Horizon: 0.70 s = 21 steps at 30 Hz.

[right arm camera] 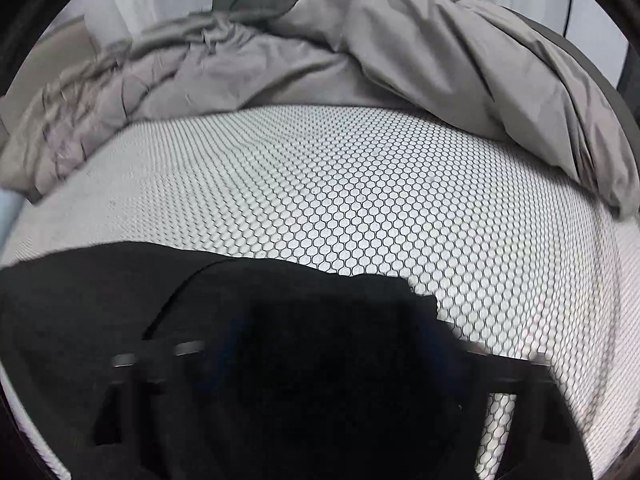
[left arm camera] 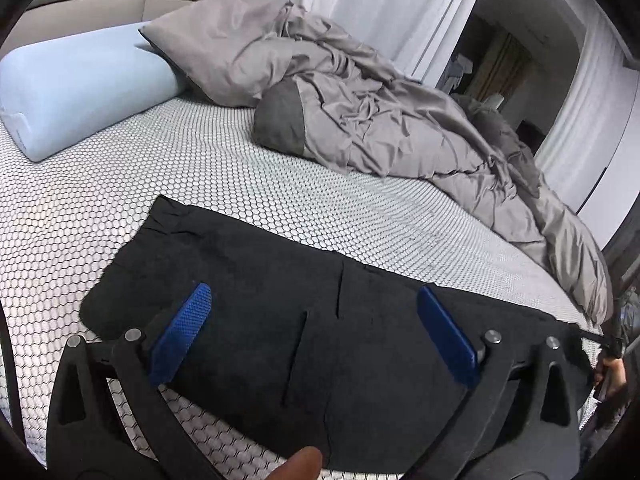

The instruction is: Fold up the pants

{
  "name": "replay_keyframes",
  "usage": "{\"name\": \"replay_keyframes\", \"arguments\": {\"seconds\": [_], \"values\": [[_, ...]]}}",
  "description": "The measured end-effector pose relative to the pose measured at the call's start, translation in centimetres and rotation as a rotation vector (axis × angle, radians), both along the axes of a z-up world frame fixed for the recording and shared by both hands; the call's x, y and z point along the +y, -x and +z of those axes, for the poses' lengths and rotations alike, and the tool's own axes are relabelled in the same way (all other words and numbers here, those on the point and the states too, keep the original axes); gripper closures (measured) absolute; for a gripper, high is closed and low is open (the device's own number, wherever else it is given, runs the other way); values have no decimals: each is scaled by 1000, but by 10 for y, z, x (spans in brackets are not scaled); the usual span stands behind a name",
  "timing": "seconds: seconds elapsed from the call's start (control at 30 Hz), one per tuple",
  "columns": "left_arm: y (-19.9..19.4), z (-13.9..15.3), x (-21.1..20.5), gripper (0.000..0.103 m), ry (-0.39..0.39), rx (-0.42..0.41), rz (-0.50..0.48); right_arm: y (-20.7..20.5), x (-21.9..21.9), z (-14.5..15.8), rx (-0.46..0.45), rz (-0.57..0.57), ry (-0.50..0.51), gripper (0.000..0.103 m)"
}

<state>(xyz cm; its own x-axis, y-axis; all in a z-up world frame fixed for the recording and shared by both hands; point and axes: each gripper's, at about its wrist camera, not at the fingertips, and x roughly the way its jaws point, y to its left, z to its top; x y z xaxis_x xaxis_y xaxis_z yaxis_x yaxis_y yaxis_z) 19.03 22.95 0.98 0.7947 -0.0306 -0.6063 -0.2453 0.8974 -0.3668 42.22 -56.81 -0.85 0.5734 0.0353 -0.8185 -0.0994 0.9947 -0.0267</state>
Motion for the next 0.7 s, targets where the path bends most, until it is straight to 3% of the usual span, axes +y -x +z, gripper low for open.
{"name": "replay_keyframes", "arguments": {"seconds": [0.1, 0.17, 0.23, 0.3, 0.33, 0.43, 0.5, 0.57, 0.7], "values": [[-10, -4, -3, 1, -5, -3, 8, 10, -5, 20, -117, -4, -35, 79], [-16, -8, -4, 1, 7, 3, 9, 9, -17, 26, -165, -94, -53, 80], [-21, -12, -5, 1, 13, 24, 15, 0, -23, 18, -177, -198, 13, 77], [-23, -14, -8, 1, 8, 34, 17, -7, -26, 3, -120, -213, 7, 57], [-22, -13, -10, 1, 5, 32, 12, -4, -28, 1, -122, -218, -27, 56], [-17, -6, -22, 1, -16, 9, -20, 13, -27, 17, -180, -215, -55, 43], [-14, -4, -32, 1, -24, 3, -46, 37, -21, 35, -224, -173, -66, 26], [-13, -4, -47, 1, -16, 10, -81, 66, -11, 48, -247, -128, -73, 18], [-14, -8, -97, 1, -23, 14, -225, 104, 24, 43, -201, -30, -130, 17]]}}
